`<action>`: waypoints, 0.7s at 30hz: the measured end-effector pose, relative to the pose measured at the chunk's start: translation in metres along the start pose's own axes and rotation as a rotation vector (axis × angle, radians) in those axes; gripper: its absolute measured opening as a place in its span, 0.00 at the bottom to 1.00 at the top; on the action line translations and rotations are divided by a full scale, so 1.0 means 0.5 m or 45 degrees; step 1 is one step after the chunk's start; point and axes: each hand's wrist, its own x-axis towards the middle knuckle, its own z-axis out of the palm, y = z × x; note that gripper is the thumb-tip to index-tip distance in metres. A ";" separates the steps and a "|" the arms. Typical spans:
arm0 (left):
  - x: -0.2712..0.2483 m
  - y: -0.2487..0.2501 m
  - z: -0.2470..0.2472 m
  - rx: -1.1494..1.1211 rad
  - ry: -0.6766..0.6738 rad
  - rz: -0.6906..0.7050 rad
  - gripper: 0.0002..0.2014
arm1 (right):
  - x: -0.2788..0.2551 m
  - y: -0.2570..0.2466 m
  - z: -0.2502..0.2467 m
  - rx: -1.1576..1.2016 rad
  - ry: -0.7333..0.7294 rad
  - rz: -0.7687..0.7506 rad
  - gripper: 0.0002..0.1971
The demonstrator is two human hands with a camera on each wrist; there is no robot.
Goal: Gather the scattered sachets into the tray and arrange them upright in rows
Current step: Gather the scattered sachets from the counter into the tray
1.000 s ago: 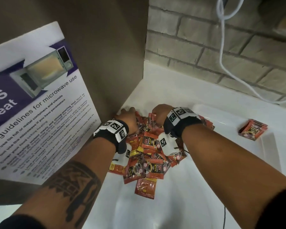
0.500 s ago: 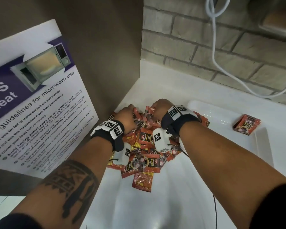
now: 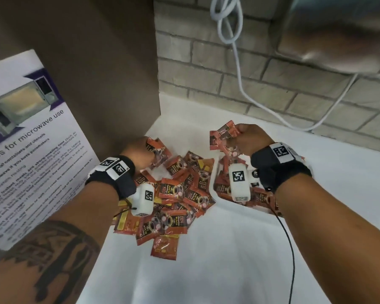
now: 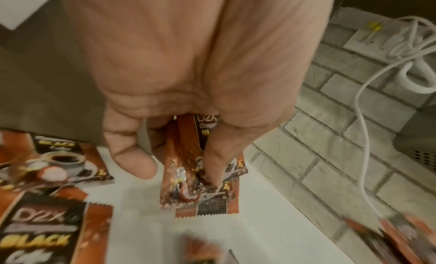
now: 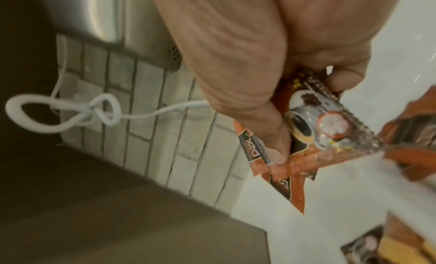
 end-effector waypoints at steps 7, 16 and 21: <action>-0.038 0.114 -0.011 -0.155 -0.077 0.112 0.08 | -0.058 0.094 -0.033 -0.473 -0.145 0.084 0.14; -0.091 0.256 0.099 -0.123 -0.390 0.330 0.13 | -0.091 0.116 0.013 -0.331 -0.285 0.043 0.15; -0.102 0.271 0.155 0.092 -0.436 0.334 0.15 | -0.102 0.125 0.006 -0.462 -0.286 0.029 0.18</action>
